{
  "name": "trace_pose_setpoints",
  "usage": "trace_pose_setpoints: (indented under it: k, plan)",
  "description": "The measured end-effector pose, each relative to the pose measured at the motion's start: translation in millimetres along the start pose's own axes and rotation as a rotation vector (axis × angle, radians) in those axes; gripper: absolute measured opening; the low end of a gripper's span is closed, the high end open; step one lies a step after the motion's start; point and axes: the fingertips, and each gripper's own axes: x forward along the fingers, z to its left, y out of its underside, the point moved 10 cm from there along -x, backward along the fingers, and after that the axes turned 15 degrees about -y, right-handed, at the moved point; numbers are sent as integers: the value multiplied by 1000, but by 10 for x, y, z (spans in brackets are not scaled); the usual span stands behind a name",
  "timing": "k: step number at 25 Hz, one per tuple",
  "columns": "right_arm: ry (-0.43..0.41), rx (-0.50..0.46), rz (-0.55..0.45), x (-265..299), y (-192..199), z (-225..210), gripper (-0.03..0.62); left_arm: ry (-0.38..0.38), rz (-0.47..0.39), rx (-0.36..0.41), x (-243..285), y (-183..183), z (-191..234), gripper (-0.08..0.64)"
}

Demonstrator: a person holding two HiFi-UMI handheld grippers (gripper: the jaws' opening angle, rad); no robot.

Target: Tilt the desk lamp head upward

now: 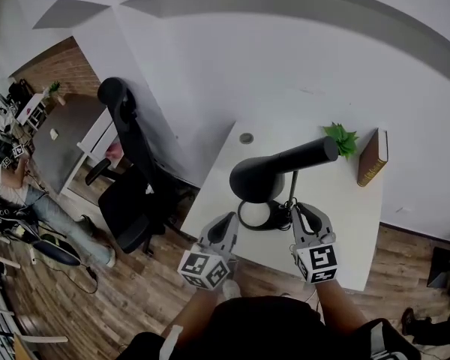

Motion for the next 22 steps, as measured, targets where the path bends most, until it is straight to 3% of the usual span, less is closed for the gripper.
trace_pose_setpoints:
  k: [2,5,8,11,19,22]
  plan:
    - [1,-2,15,34,13,-21,58,6,2,-82,43,6,68,8]
    - [7,-10,38,89,16,-49,77,37,3,-260,119,27,193,10]
    - [11,-20,57,148,17,-79,83,75,43,-498,244,105,314,123]
    - [24,-37,70,193,23,-82,84,122,75,-715,359,202,378,169]
    - [51,-54,101,318,95,-129,97,273,52,-1063,635,237,350,209]
    - [55,-47,109,358,103,-167,98,297,60,-1101,721,232,341,207]
